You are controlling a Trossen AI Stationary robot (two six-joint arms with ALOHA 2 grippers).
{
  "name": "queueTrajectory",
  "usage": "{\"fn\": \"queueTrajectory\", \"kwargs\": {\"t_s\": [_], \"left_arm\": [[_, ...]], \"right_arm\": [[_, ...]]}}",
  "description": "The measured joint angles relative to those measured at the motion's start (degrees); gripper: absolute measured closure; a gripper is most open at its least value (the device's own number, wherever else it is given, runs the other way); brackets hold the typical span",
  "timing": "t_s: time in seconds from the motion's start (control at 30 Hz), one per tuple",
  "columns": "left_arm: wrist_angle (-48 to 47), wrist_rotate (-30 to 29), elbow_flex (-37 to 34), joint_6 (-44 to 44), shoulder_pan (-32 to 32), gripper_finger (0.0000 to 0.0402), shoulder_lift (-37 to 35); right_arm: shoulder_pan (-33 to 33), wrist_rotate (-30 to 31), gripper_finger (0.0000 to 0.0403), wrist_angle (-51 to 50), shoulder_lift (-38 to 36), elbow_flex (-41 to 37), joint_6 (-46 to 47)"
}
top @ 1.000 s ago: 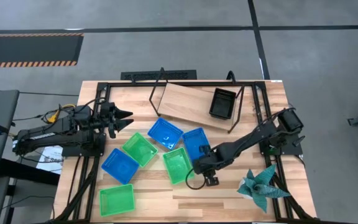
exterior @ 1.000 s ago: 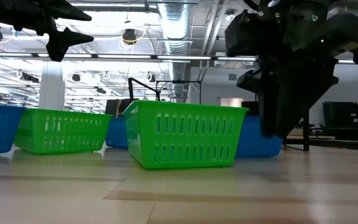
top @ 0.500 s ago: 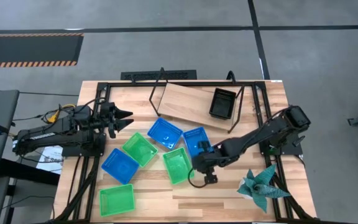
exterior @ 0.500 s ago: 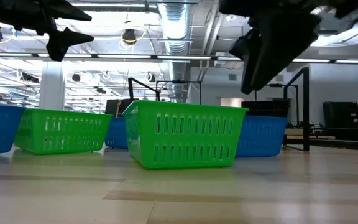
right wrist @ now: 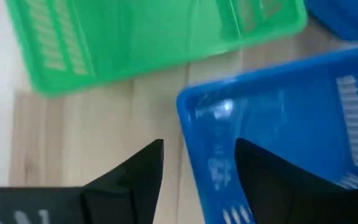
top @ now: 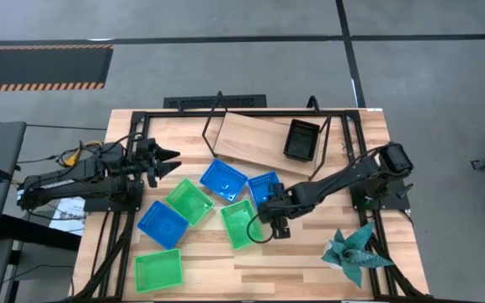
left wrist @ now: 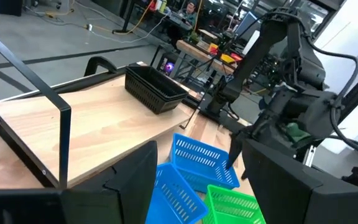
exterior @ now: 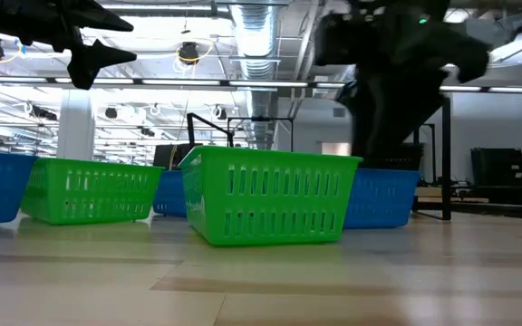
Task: Stack baskets on shelf by color
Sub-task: Put the bottom right blue bin on the shelf
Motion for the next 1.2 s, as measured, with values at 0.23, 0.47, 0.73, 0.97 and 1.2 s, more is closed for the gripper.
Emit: {"fn": "queueTrajectory", "kwargs": {"t_s": [0.23, 0.47, 0.73, 0.97, 1.2], "left_arm": [[-0.17, -0.13, 0.0, 0.02, 0.01, 0.0175, 0.0], [-0.77, -0.13, 0.0, 0.02, 0.02, 0.0175, 0.0], [-0.81, -0.13, 0.0, 0.02, 0.0, 0.0175, 0.02], [-0.81, -0.13, 0.0, 0.02, 0.02, 0.0175, 0.02], [-0.81, -0.13, 0.0, 0.02, 0.02, 0.0175, 0.01]], "right_arm": [[-0.15, 0.23, 0.0201, -2.06, 3.16, -0.07, -1.18], [-0.3, 0.27, 0.0341, -2.88, 5.73, -0.07, 2.08], [2.31, -1.15, 0.0395, -6.94, 3.69, 3.4, 4.76], [4.32, 0.81, 0.0398, -14.88, -0.05, 12.13, 4.7], [2.58, 18.12, 0.0399, -15.12, -4.43, 17.6, 1.13]]}}
